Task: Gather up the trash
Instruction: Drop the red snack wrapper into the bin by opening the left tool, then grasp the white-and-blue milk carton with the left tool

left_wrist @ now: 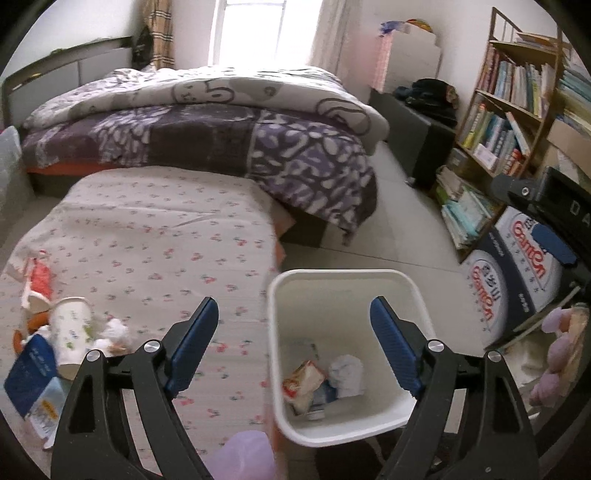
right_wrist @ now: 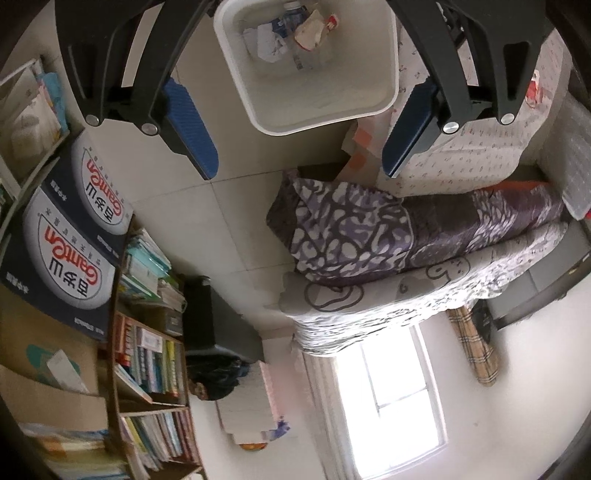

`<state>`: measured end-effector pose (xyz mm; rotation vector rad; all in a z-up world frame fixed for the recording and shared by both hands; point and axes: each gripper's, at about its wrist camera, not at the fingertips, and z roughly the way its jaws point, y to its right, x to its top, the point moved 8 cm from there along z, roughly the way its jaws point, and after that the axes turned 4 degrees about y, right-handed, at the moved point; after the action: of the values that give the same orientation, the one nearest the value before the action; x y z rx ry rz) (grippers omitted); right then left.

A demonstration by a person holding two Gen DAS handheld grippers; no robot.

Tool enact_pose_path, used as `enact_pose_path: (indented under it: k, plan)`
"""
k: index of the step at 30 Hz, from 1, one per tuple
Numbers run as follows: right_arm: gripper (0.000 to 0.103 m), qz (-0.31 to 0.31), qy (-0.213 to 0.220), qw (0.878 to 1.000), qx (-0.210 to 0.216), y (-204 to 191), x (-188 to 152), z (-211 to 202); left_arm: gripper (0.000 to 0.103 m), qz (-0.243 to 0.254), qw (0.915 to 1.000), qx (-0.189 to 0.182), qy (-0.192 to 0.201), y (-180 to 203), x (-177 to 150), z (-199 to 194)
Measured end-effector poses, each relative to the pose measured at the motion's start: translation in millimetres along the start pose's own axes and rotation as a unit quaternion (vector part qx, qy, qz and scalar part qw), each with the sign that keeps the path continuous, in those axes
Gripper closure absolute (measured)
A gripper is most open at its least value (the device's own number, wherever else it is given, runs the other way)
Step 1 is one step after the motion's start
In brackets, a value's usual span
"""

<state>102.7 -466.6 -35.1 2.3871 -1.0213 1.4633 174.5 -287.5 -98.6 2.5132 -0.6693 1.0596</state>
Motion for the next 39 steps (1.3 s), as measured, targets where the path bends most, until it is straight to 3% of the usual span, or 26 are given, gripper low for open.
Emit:
enact_pose_path:
  k: [8,16,28,30,33,39]
  plan:
    - [0.013,-0.035,-0.013,0.999,0.022,-44,-13,2,0.016,-0.001,0.9982,0.06,0.0,-51,-8,-10]
    - [0.013,-0.082,-0.027,0.995,0.047,-95,-35,3,0.014,-0.031,0.99,0.13,-0.047,-122,-31,-12]
    - [0.013,-0.134,-0.064,0.986,0.083,-159,-71,9,0.013,-0.055,0.9755,0.19,-0.096,-207,-52,-29]
    - [0.012,-0.142,-0.071,0.983,0.089,-169,-78,10,0.013,-0.052,0.9738,0.187,-0.119,-221,-57,-30]
    - [0.012,-0.153,-0.08,0.98,0.098,-183,-87,11,0.013,-0.038,0.9712,0.153,-0.179,-230,-75,-29]
    - [0.012,-0.158,-0.095,0.977,0.111,-204,-98,13,0.013,0.034,0.9546,0.131,-0.266,-243,-122,-25]
